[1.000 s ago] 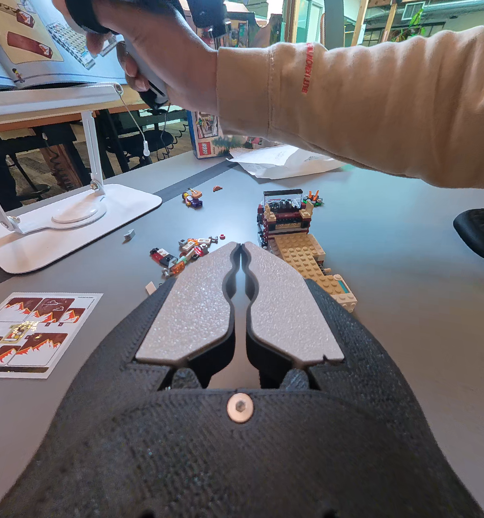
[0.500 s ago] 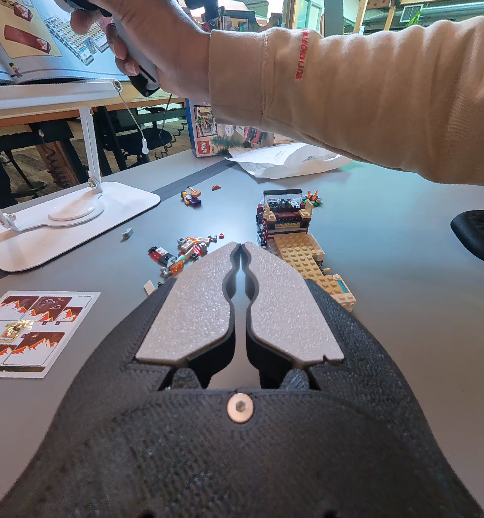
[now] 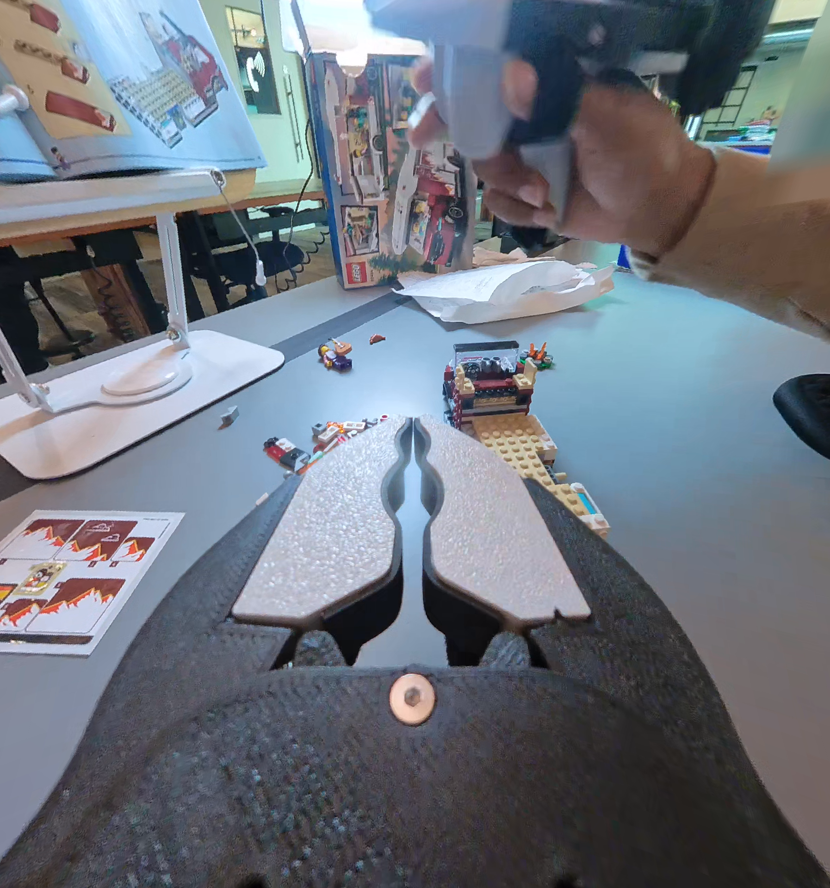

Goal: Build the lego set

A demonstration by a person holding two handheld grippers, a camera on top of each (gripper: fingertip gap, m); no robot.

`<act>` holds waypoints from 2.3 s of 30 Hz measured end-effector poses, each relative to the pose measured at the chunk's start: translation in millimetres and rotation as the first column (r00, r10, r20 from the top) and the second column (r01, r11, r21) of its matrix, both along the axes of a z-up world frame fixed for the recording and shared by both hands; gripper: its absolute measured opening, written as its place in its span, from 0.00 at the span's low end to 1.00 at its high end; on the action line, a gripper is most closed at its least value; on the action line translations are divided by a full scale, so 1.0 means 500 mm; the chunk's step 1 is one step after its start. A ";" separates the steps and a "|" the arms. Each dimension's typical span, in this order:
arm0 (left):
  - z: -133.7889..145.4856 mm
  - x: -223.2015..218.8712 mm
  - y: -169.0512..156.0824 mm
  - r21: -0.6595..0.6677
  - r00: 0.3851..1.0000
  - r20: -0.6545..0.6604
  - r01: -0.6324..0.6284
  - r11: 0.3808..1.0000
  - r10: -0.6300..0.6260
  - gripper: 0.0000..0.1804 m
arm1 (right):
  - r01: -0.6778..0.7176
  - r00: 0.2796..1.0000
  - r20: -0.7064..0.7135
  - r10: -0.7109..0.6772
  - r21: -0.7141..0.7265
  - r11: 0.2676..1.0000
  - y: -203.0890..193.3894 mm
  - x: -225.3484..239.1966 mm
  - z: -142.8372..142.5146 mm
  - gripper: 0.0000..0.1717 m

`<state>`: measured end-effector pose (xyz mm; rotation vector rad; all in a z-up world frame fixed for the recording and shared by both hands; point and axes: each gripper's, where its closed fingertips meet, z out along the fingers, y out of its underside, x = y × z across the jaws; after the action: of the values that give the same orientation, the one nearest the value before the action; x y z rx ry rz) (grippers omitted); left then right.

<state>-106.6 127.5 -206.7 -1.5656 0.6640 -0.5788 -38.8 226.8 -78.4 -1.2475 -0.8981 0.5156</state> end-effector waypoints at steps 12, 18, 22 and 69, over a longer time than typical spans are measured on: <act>0.202 -0.044 -0.108 0.071 0.998 -0.013 0.064 0.995 -0.063 0.08 | 0.076 0.994 -0.053 -0.098 -0.323 0.943 -0.222 0.189 -0.173 0.24; 0.113 -0.386 -0.131 -0.280 0.881 -0.467 -0.234 0.931 0.081 0.07 | 0.097 0.960 -0.221 -0.172 -0.313 0.945 -0.219 0.279 -0.142 0.20; -0.100 -0.452 -0.226 -0.635 0.819 -0.549 -0.280 0.720 -0.166 0.02 | 0.170 0.937 -0.254 -0.240 -0.270 0.948 -0.195 0.318 -0.127 0.23; -0.132 0.246 -0.211 -0.509 0.536 -0.510 0.444 0.738 -0.673 0.18 | 0.106 0.994 0.015 -0.105 -0.171 0.979 -0.303 0.274 -0.179 0.20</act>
<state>16.7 22.2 -272.9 -1.8691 1.7814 -0.6085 98.0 75.1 -167.7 -1.4462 -0.8000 0.5126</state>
